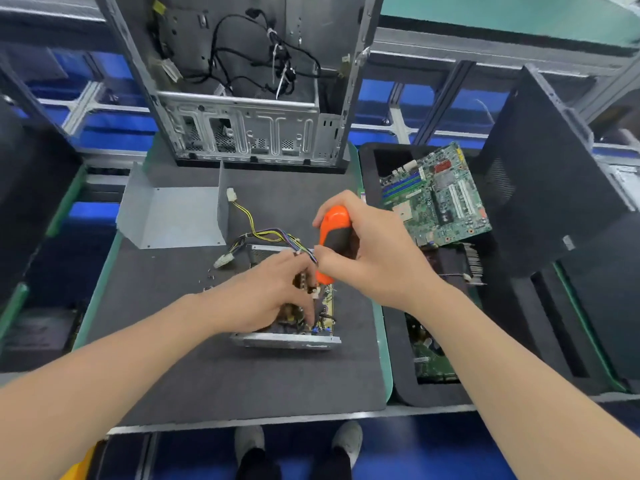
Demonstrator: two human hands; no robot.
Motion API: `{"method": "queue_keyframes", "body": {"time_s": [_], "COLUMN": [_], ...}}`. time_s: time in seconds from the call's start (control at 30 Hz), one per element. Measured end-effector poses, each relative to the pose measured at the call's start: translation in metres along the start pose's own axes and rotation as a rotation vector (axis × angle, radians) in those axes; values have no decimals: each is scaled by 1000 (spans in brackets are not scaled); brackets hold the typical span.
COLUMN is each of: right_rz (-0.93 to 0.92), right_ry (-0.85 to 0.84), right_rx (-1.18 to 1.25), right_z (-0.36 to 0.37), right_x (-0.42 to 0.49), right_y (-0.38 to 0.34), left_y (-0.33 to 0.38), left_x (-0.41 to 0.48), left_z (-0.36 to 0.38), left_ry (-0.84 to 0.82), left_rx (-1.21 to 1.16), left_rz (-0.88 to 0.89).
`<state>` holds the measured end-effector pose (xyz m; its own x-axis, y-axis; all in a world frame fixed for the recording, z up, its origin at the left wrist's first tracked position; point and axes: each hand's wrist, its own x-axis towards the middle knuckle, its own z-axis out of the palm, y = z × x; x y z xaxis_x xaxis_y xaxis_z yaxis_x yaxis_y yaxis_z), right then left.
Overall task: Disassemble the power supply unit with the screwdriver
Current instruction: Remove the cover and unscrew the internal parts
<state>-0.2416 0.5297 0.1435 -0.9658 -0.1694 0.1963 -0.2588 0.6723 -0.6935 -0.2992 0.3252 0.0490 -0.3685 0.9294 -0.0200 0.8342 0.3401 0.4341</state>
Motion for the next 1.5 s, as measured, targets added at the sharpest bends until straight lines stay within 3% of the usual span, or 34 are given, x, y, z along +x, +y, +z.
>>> {"method": "queue_keyframes", "body": {"time_s": [0.2,0.37,0.73,1.0,1.13,1.37,1.5], "right_rz": [14,11,16,-17,-16,-13,-85], "right_ry": [-25,-63,-106,-121,-121,-126,-204], "right_rx": [116,173,139,110,107,104,82], "right_z": [1,8,27,31,32,33,27], "right_x": [-2,-10,-21,-23,-22,-21,-19], "right_y": [22,27,25,22,24,23,22], "left_y": [-4,-10,-10,-7,-7,-11,-8], "left_x": [9,8,10,8,10,8,5], "left_z": [0,-3,-1,1,-1,0,6], "left_ry": [-10,-35,-160,-108,-157,-105,124], "left_rx": [344,442,359,205,196,207,305], "left_rz": [150,243,123,-28,35,97,82]}}
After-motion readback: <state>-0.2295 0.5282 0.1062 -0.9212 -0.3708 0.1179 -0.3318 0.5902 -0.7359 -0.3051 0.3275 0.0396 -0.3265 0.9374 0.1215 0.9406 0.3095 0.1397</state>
